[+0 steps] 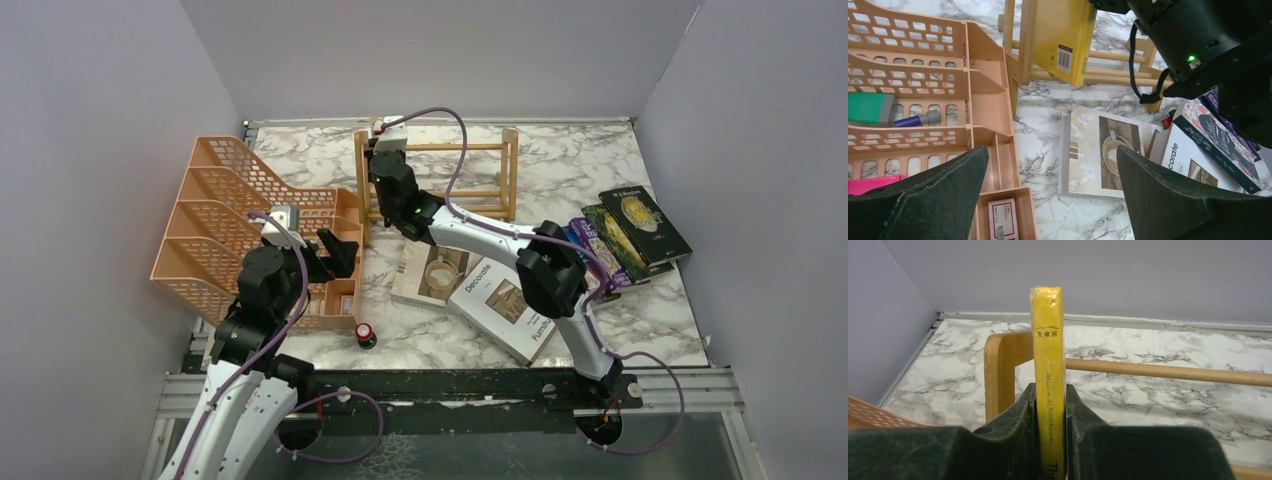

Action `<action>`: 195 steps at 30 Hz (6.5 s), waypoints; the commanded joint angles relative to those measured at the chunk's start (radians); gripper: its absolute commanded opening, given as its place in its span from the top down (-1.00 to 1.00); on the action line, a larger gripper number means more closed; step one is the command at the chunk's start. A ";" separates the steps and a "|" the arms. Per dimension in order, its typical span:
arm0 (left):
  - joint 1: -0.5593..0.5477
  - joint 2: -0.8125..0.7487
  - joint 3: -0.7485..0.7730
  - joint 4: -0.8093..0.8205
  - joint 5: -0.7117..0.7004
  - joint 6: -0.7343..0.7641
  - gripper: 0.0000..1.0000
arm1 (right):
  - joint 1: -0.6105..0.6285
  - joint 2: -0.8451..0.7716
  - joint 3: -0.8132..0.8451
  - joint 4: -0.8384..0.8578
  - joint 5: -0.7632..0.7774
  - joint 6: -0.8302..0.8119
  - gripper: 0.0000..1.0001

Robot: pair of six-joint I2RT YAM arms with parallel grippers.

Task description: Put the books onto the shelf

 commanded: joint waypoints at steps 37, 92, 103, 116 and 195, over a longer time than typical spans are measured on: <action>-0.066 0.016 0.001 -0.006 -0.069 0.000 -0.98 | 0.002 -0.079 -0.089 -0.067 -0.326 0.284 -0.06; -0.070 0.908 0.488 0.192 -0.247 0.057 -0.28 | -0.108 -1.064 -0.873 -0.665 -0.630 0.277 -0.28; -0.070 0.977 0.523 0.171 -0.268 0.160 -0.03 | -0.108 -1.046 -0.875 -0.650 -0.609 0.268 -0.28; -0.070 1.020 0.530 0.173 -0.302 0.218 0.27 | -0.109 -1.015 -0.852 -0.645 -0.630 0.254 -0.27; -0.069 0.288 0.217 0.043 -0.298 0.011 -0.75 | 0.551 -0.137 -0.576 -1.727 0.161 0.918 -0.94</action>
